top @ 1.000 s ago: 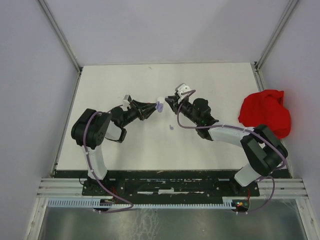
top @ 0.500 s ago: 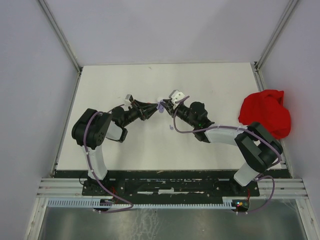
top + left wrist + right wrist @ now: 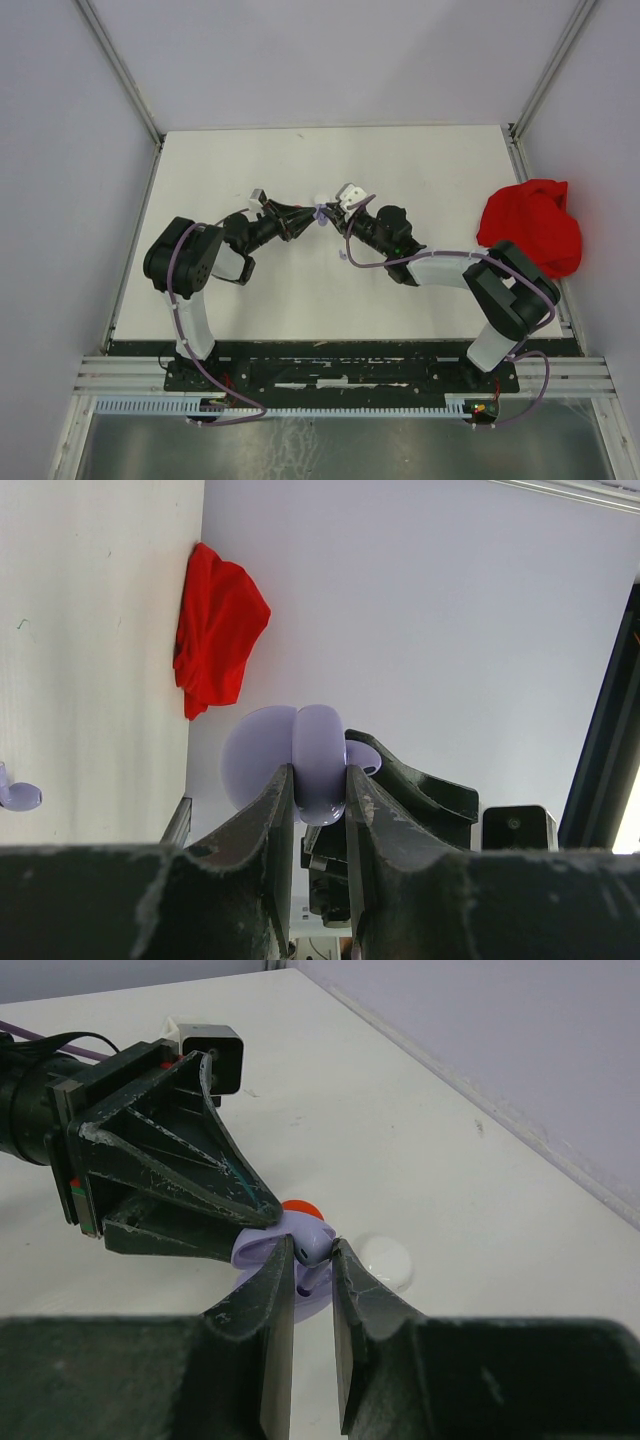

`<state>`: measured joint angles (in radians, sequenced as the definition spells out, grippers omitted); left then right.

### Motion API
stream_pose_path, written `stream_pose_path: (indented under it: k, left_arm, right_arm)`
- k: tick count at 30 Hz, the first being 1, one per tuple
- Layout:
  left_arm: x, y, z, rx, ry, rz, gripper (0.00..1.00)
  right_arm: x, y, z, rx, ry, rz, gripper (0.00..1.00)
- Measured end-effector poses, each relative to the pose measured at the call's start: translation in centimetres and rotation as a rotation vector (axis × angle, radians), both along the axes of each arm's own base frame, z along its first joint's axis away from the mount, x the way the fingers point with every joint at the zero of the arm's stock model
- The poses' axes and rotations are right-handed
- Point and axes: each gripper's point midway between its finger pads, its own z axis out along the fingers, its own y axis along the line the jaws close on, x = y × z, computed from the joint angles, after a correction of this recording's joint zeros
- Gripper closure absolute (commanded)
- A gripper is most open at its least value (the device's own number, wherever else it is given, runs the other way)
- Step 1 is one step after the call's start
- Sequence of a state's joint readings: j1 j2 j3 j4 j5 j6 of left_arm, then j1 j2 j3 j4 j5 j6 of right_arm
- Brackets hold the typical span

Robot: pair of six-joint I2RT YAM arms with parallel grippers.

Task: Insert the wireless bluetooth earbuds into the charging case
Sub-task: Place the earbud in the charging case.

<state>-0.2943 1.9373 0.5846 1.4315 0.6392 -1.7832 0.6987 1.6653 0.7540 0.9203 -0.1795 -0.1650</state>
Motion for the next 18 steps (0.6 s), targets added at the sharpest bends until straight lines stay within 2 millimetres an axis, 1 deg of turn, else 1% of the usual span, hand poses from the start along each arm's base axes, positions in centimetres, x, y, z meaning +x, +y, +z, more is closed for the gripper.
stream_pose_path:
  k: [18]
  left_arm:
    - [-0.06,-0.04,0.0,0.0,0.001,-0.003,0.97]
  right_arm:
    - [-0.13,-0.1,-0.75,-0.01,0.01,-0.002,1.0]
